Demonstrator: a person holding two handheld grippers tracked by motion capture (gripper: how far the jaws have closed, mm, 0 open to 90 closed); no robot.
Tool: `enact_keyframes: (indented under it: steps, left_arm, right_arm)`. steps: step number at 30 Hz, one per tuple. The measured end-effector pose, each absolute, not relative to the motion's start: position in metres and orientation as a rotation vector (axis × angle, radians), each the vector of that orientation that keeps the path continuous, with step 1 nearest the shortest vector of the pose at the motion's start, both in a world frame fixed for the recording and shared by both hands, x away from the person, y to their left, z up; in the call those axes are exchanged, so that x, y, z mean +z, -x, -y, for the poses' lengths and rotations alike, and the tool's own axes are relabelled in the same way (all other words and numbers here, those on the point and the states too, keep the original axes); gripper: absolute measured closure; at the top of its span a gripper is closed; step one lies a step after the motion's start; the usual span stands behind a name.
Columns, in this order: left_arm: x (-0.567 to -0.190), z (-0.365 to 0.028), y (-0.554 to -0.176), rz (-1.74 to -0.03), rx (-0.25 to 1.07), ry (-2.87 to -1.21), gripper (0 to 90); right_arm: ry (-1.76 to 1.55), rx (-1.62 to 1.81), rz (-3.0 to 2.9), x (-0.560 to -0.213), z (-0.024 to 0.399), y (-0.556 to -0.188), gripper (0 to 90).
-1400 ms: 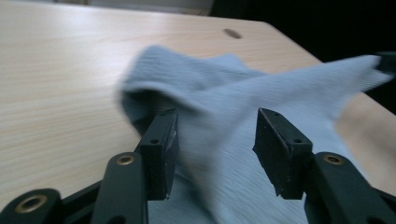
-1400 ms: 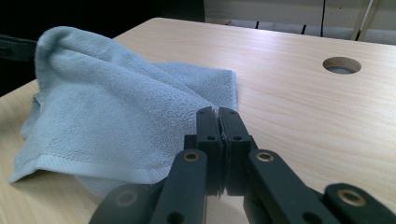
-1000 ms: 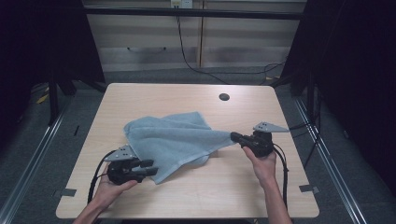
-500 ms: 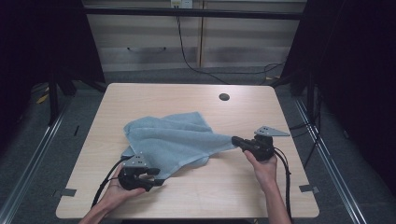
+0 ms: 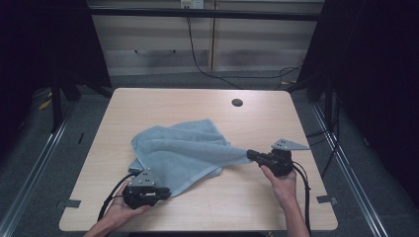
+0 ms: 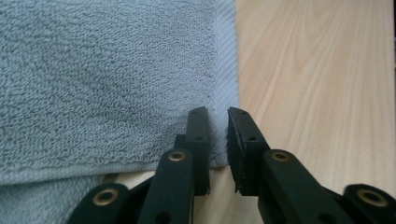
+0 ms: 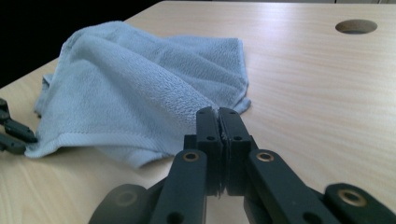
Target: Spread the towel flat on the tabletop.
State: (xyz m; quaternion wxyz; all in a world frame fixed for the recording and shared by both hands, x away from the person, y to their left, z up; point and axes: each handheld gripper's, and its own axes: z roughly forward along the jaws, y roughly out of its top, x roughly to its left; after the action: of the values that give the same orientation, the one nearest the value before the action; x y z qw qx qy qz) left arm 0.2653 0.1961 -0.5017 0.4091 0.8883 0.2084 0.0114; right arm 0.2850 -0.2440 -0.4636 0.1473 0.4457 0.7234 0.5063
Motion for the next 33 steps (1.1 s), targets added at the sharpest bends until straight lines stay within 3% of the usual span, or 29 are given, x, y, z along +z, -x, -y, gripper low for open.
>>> enact_keyframes:
  steps: [3, 4, 15, 17, 20, 24, 27, 33]
  left_arm:
    - [-0.500, -0.203, -0.261, -0.533, 0.001, -2.224, 84.6]
    - [-0.497, -0.208, -0.260, -0.542, -0.027, -2.187, 89.6]
    - [-0.432, -0.255, -0.261, -0.600, 0.083, -1.852, 90.0]
    - [-0.418, -0.258, -0.266, -0.602, 0.143, -1.845, 90.0]
    - [-0.419, -0.244, -0.273, -0.575, 0.084, -1.909, 90.0]
    - [-0.452, -0.214, -0.270, -0.545, -0.010, -2.012, 74.8]
    - [-0.477, -0.199, -0.268, -0.548, -0.050, -2.120, 70.4]
    - [-0.494, -0.190, -0.264, -0.538, -0.031, -2.198, 55.6]
  right_arm:
    - [-1.277, 1.462, -2.088, -0.464, 0.248, -0.274, 87.9]
    - [-1.270, 1.480, -2.088, -0.463, 0.250, -0.265, 87.9]
    - [-1.161, 1.553, -2.018, -0.422, 0.253, -0.242, 87.9]
    - [-1.139, 1.580, -1.999, -0.411, 0.252, -0.244, 87.9]
    - [-1.119, 1.569, -1.998, -0.400, 0.248, -0.253, 87.9]
    - [-1.144, 1.565, -2.027, -0.409, 0.240, -0.265, 87.8]
    - [-1.158, 1.559, -2.036, -0.414, 0.239, -0.266, 87.8]
    - [-1.198, 1.556, -2.029, -0.424, 0.247, -0.266, 87.8]
